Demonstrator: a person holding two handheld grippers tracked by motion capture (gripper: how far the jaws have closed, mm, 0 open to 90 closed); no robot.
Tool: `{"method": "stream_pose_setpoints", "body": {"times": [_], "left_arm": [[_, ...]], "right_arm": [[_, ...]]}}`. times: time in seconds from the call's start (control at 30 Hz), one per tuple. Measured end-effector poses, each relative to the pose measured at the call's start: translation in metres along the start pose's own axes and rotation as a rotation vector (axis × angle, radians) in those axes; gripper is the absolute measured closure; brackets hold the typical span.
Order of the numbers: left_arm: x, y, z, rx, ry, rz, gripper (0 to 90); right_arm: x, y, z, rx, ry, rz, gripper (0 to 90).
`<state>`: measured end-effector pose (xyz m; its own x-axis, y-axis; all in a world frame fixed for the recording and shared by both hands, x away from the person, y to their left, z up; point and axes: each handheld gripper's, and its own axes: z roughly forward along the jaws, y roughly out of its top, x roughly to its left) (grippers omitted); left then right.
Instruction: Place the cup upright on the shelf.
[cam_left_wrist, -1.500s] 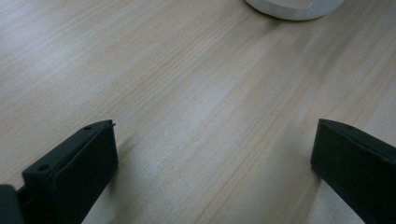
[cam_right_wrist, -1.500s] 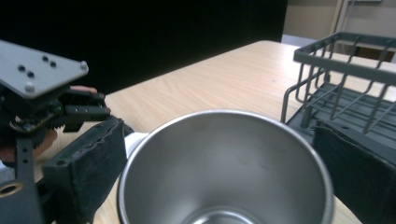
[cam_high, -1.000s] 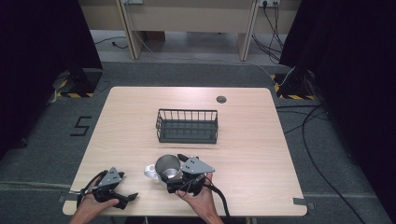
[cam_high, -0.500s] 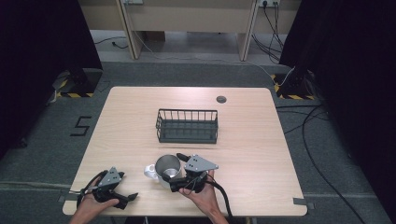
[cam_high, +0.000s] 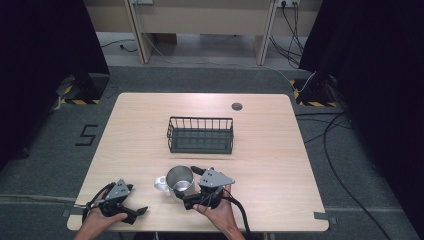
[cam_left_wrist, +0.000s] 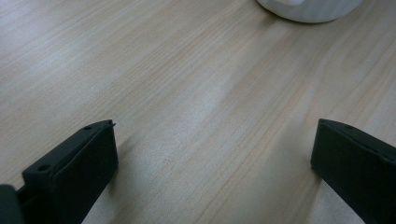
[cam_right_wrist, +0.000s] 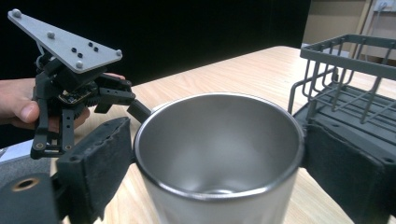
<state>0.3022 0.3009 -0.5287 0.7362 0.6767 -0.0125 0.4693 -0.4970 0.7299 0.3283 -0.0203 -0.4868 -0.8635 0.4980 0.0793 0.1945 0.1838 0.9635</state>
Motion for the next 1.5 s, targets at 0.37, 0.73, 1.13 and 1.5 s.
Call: {"method": "stream_pose_setpoints", "body": {"times": [0.37, 0.73, 1.13, 1.5], "left_arm": [[0.000, 0.000, 0.000, 0.000, 0.000, 0.000, 0.0], [0.000, 0.000, 0.000, 0.000, 0.000, 0.000, 0.0], [0.000, 0.000, 0.000, 0.000, 0.000, 0.000, 0.0], [0.000, 0.000, 0.000, 0.000, 0.000, 0.000, 0.0]], "right_arm": [[-0.007, -0.003, 0.023, -0.004, 0.047, 0.011, 3.3], [-0.007, -0.004, 0.027, -0.022, 0.059, -0.004, 5.5], [-0.010, 0.011, 0.021, -0.046, 0.017, 0.022, 6.0], [-0.028, 0.046, 0.010, -0.052, -0.055, 0.016, 6.0]]}}
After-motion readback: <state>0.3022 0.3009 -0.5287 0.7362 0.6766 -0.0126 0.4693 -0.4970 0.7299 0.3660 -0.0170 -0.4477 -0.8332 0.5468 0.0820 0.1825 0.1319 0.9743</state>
